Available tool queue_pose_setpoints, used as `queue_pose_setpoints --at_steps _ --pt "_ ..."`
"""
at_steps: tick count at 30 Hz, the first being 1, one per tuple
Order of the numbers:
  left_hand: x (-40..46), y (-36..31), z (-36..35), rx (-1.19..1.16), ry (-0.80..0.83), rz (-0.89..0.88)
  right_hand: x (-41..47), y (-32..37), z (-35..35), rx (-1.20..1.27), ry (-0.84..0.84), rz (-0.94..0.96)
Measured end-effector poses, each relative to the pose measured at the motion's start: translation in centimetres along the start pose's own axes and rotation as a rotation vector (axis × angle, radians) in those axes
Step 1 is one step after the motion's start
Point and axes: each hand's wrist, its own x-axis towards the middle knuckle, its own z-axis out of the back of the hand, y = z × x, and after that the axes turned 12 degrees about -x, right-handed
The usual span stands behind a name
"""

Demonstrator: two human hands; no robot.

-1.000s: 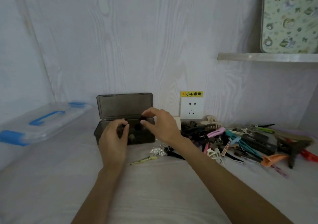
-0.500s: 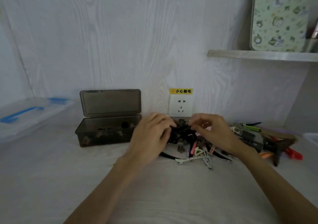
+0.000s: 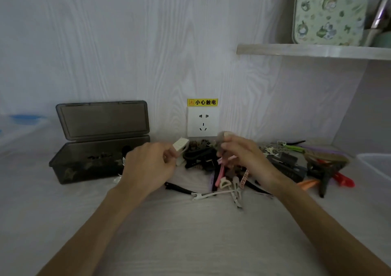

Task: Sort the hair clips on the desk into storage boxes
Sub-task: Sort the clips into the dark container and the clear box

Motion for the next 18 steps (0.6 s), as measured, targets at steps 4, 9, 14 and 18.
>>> queue_pose_setpoints --at_steps 4,9,14,18 --pt "0.1 -0.9 -0.8 -0.114 -0.056 -0.117 0.2 0.1 1.6 0.569 0.014 -0.246" --pt "0.7 -1.5 -3.4 0.031 0.090 -0.301 -0.2 -0.4 3.3 0.154 0.132 -0.239" --pt "-0.6 -2.9 -2.4 -0.079 -0.029 -0.458 -0.3 -1.2 3.8 -0.472 0.196 -0.082" --pt "-1.6 -5.1 -4.2 -0.162 0.257 -0.316 0.1 -2.3 2.0 -0.586 0.188 -0.008"
